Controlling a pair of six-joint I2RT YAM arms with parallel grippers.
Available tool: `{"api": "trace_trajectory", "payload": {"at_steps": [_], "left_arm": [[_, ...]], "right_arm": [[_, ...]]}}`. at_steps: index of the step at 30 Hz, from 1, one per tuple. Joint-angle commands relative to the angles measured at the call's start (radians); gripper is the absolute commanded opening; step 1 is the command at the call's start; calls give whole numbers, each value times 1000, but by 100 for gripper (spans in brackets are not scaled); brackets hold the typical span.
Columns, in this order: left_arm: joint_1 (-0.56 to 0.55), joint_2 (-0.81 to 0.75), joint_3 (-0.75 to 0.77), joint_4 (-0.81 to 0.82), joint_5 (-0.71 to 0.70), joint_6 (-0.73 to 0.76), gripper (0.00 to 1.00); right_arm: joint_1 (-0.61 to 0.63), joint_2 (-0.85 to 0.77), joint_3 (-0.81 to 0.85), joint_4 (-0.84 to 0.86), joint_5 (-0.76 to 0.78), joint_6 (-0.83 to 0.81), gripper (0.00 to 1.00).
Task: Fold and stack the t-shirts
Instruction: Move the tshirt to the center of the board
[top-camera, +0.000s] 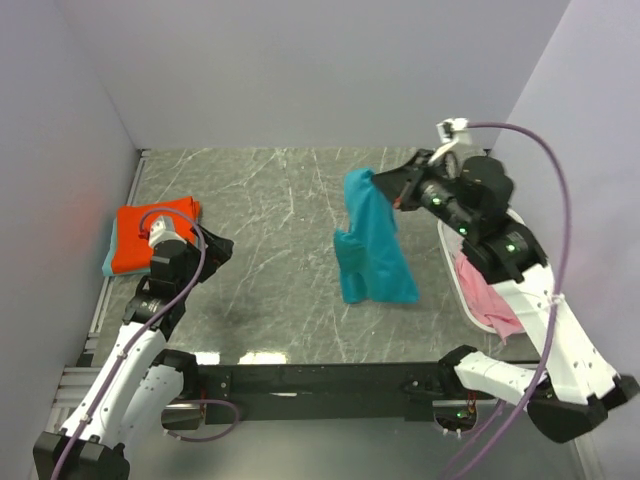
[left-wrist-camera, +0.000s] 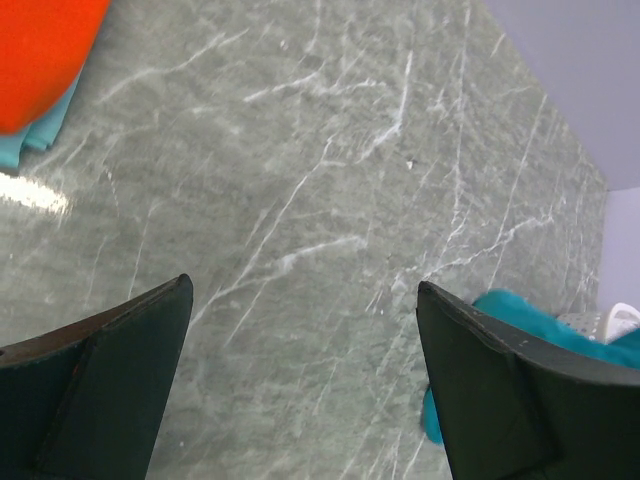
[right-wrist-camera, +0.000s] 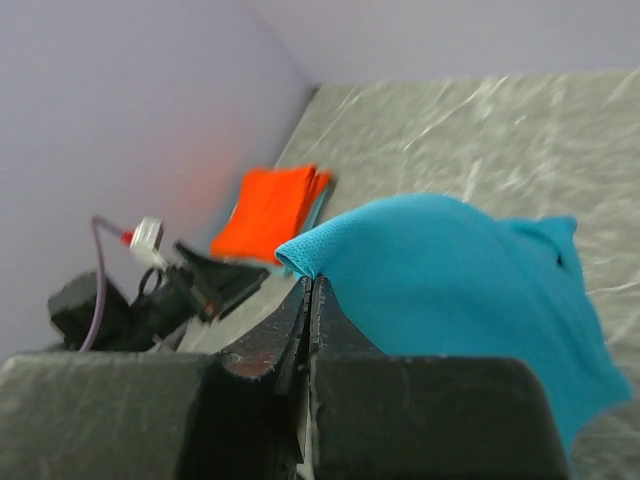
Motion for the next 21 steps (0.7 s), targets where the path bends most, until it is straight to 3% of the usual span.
{"api": "trace_trajectory", "payload": {"at_steps": [1, 9, 13, 16, 19, 21], "left_arm": [[-4, 8, 17, -38, -14, -61, 99], [-3, -9, 6, -115, -21, -173, 99], [-4, -15, 36, -204, -61, -196, 99], [-3, -31, 29, -227, -63, -213, 99], [-4, -38, 3, -220, -35, -212, 100], [-4, -29, -12, -216, -17, -216, 99]], "right_arm": [[111, 27, 26, 145, 24, -3, 0], [231, 71, 86, 228, -25, -43, 0], [211, 48, 2, 163, 88, -66, 0], [112, 7, -177, 165, 79, -49, 0], [-78, -7, -372, 194, -14, 2, 0], [-160, 7, -445, 177, 40, 11, 15]]}}
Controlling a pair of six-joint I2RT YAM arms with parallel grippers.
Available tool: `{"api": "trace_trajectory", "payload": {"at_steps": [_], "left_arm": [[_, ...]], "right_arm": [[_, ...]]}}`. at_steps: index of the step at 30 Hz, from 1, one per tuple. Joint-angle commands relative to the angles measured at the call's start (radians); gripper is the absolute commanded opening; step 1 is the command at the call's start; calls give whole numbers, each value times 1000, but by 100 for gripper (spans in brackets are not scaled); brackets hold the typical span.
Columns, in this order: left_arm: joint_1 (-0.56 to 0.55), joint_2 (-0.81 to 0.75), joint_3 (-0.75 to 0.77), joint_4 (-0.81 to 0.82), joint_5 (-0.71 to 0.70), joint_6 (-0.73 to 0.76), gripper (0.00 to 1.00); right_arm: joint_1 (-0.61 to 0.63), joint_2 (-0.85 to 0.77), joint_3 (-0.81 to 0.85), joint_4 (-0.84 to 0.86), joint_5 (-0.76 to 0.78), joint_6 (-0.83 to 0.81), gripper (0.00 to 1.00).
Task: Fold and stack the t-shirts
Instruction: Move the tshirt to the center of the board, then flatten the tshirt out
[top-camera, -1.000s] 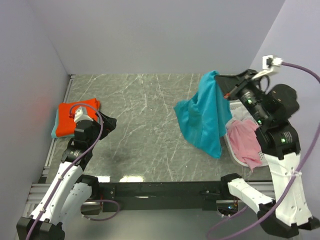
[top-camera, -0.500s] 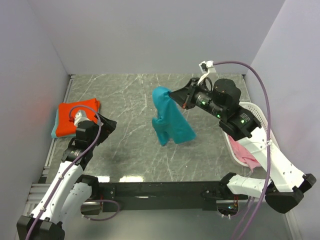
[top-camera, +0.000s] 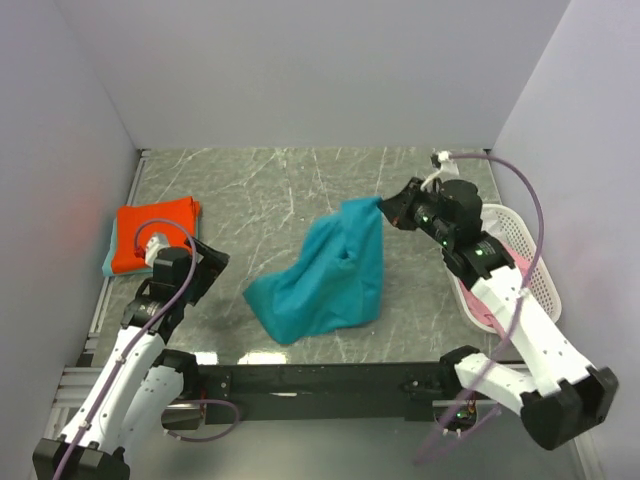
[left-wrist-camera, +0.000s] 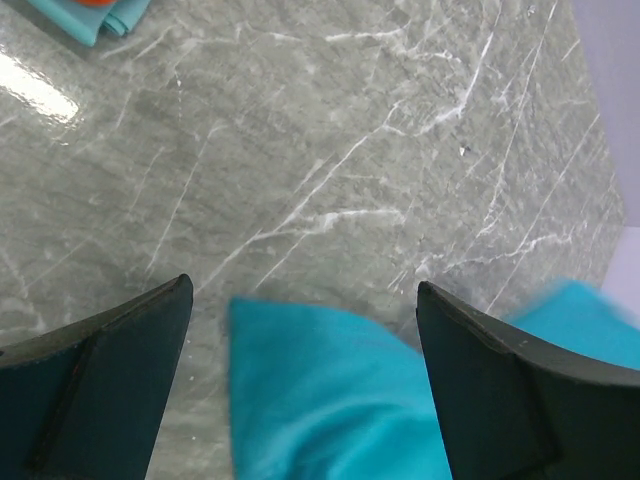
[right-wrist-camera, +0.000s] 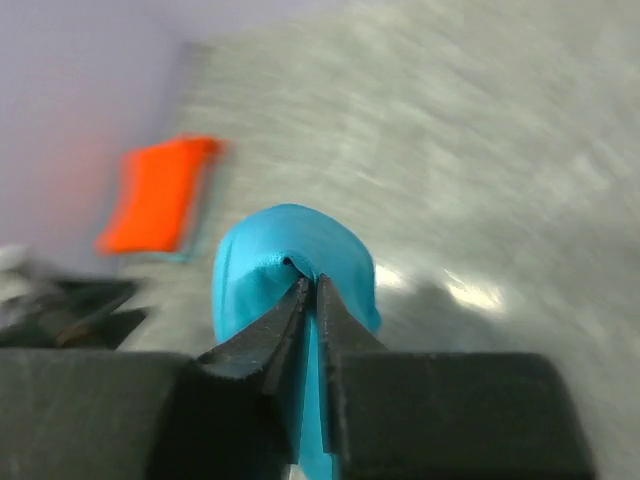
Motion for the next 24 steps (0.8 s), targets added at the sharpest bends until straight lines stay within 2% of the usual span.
{"api": "trace_trajectory", "payload": {"at_steps": [1, 3, 6, 7, 12, 16, 20, 24], "left_arm": [[-4, 2, -23, 7, 32, -16, 99], [-3, 27, -42, 15, 68, -15, 99], [-13, 65, -82, 38, 115, -33, 99], [-33, 73, -112, 53, 130, -36, 99], [-145, 148, -154, 98, 115, -97, 99], [-297, 209, -163, 116, 69, -143, 100], [-414, 326, -148, 173, 31, -191, 93], [-486, 447, -61, 124, -72, -223, 84]], "right_arm": [[-108, 30, -148, -16, 66, 21, 47], [-114, 50, -153, -96, 183, 11, 63], [-112, 25, -178, -132, 223, 1, 68], [-108, 10, -190, -130, 220, 1, 85], [16, -82, -256, -165, 268, 24, 89], [88, -105, -299, -190, 289, 41, 89], [92, -101, -333, -152, 260, 49, 89], [98, -64, -302, -141, 217, 29, 89]]}}
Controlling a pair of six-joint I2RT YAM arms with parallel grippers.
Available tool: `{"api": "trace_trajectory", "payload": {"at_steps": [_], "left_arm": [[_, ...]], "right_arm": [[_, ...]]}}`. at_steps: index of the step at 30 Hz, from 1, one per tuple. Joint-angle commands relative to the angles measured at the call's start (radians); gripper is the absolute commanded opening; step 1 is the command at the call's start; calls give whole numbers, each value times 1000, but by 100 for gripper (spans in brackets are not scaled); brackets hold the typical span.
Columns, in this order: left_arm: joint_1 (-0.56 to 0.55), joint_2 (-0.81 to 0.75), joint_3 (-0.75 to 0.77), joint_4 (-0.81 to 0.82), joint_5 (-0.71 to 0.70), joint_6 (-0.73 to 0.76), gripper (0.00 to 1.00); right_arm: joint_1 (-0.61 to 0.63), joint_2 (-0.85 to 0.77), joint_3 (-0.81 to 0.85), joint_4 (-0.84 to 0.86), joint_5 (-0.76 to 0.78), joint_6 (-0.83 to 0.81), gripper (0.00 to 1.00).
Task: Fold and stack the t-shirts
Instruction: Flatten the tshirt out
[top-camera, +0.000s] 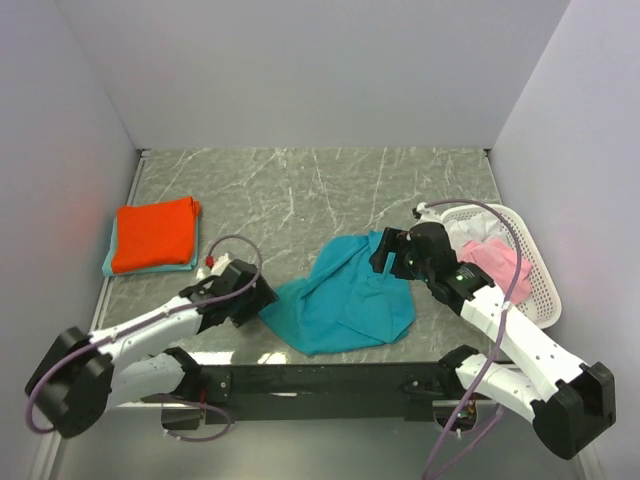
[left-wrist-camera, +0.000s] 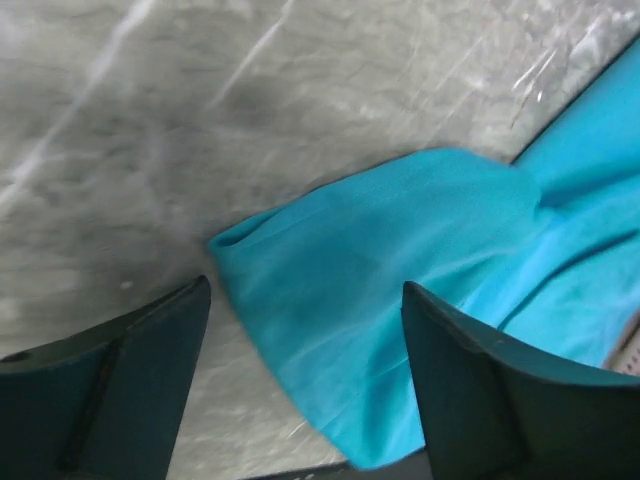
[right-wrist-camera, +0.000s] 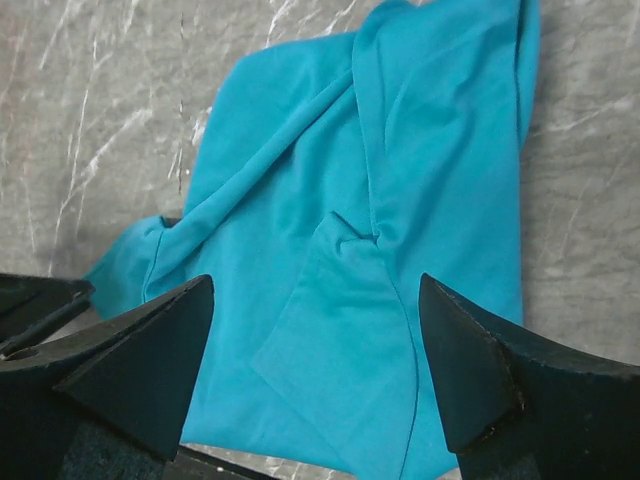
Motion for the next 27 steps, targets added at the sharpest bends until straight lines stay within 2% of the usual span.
{"api": "trace_trajectory", "payload": {"at_steps": [1, 4, 5, 9, 12, 13, 17, 21, 27], "left_arm": [[-51, 100, 54, -62, -125, -54, 81], [-69, 202, 100, -83, -150, -62, 67], [-72, 220, 109, -103, -162, -74, 59], [-95, 294, 141, -135, -201, -100, 47], [-95, 329, 152, -138, -240, -117, 21], [-95, 341, 155, -140, -257, -121, 1], [-95, 313, 155, -145, -328, -127, 1], [-94, 224, 140, -224, -424, -169, 1], [-77, 102, 104, -223, -445, -157, 1]], "right_arm": [[9, 17, 31, 38, -28, -17, 89], [11, 21, 29, 52, -35, -24, 89], [9, 24, 29, 47, -31, -26, 89], [11, 38, 48, 38, -11, -34, 89], [11, 46, 51, 49, -40, -57, 89], [11, 52, 51, 52, -46, -63, 89], [11, 63, 78, 55, -65, -104, 89], [9, 116, 144, 69, -114, -194, 89], [9, 346, 320, 126, -227, -355, 89]]}}
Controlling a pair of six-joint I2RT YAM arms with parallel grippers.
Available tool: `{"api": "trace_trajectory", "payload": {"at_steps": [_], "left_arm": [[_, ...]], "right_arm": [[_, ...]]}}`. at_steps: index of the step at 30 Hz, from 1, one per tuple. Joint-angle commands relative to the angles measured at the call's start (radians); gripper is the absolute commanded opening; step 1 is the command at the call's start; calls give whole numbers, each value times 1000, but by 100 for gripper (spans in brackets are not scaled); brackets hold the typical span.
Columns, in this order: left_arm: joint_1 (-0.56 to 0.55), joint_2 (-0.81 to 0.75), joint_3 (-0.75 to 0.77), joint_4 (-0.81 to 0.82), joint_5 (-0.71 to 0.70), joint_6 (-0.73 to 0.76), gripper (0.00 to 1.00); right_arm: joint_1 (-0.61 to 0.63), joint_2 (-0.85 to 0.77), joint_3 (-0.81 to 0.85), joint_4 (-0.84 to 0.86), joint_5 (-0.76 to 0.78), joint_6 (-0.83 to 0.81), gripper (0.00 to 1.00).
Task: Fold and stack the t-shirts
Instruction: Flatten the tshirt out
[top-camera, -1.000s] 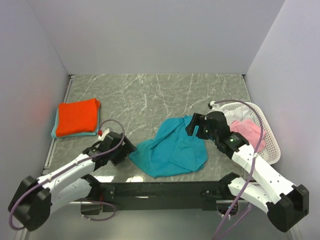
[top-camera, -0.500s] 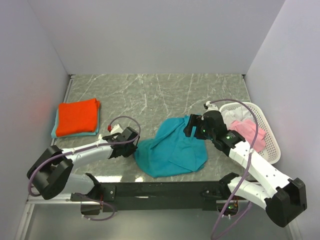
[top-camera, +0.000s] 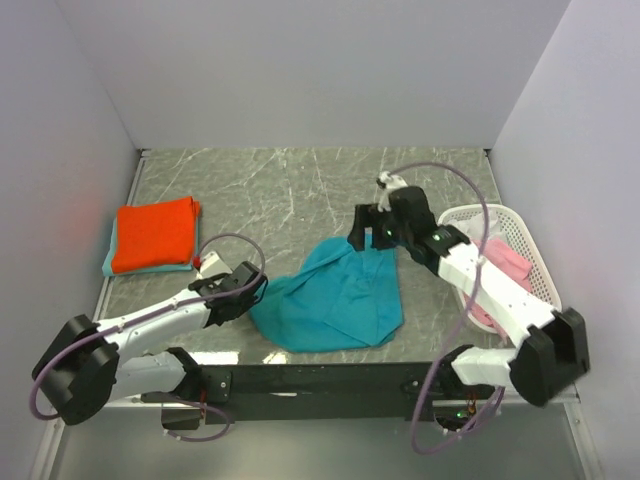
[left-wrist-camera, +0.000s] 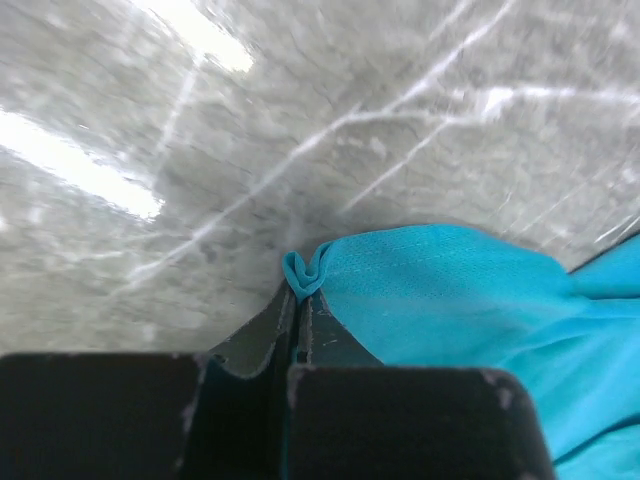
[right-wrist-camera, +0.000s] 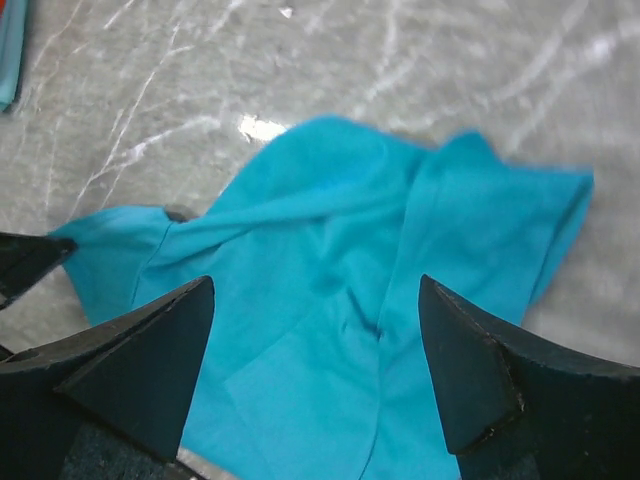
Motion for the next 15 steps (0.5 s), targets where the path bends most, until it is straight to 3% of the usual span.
{"api": "trace_trajectory", "payload": {"at_steps": [1, 8, 15], "left_arm": [[15, -51, -12, -36, -61, -2, 1], [32, -66, -6, -59, -69, 9, 1], [46, -69, -10, -45, -52, 29, 1]], "right_arm": [[3, 158, 124, 71, -89, -145, 89], [5, 494, 420, 3, -113, -216, 85], [29, 712, 529, -52, -79, -252, 81]]}}
